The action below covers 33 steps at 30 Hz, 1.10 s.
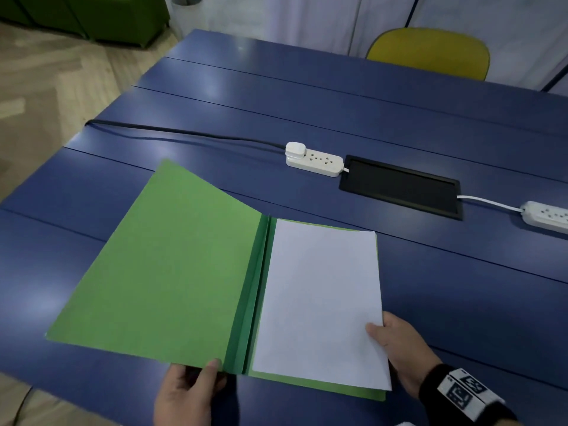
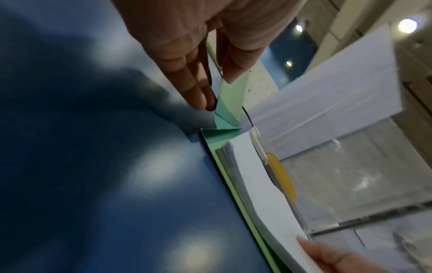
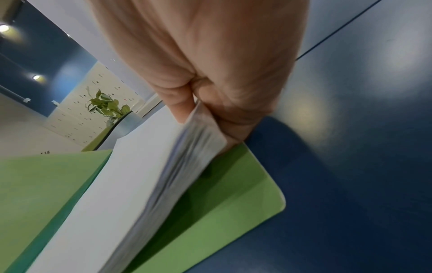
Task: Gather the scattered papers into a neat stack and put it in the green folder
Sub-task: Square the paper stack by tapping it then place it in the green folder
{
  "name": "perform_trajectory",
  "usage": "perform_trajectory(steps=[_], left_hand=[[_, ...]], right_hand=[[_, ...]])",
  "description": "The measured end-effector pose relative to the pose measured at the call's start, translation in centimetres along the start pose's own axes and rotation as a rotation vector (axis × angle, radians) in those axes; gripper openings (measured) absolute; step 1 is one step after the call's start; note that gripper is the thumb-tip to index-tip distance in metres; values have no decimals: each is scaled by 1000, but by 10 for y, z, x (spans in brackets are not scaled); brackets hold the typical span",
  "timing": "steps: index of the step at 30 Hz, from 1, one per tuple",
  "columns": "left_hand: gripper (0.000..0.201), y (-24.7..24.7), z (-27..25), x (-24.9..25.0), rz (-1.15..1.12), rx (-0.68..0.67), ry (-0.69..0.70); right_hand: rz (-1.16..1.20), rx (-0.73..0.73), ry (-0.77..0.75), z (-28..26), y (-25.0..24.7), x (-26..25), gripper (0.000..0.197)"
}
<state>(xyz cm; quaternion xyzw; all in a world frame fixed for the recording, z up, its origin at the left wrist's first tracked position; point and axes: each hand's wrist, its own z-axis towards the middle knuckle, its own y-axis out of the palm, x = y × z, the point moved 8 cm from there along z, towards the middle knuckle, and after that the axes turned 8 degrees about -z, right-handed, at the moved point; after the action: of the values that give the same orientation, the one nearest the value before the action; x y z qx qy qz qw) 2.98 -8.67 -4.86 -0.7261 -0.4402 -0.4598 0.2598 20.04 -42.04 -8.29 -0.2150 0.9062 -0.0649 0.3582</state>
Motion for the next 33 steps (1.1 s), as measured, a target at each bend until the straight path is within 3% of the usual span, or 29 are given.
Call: perform_trajectory(steps=[3, 7, 10, 12, 14, 18, 26, 30, 33], left_hand=[[40, 12, -8, 24, 70, -80, 147], [22, 29, -18, 60, 294, -283, 409], [57, 57, -31, 67, 712, -600, 733], [72, 75, -40, 43, 1019, -853, 850], [80, 81, -35, 12, 1282, -961, 810], [87, 93, -22, -16, 1551, -972, 729], [88, 139, -39, -28, 1583, -1119, 880], [90, 172, -55, -37, 1691, -1090, 809], [75, 192, -67, -41, 1616, -1054, 751]], right_hand=[[10, 12, 7, 0, 1, -1, 19], [-8, 23, 1, -5, 1, -7, 16], [-168, 62, -56, -9, -1, -16, 12], [-386, 131, -117, -12, -9, -22, 31], [-428, 196, -152, -19, -21, -20, 43], [-202, 245, -66, -32, -52, 8, 50], [-88, 282, -6, -65, -110, 50, 36], [-36, 294, 35, -78, -139, 77, 28], [-13, 277, 43, -84, -154, 95, 21]])
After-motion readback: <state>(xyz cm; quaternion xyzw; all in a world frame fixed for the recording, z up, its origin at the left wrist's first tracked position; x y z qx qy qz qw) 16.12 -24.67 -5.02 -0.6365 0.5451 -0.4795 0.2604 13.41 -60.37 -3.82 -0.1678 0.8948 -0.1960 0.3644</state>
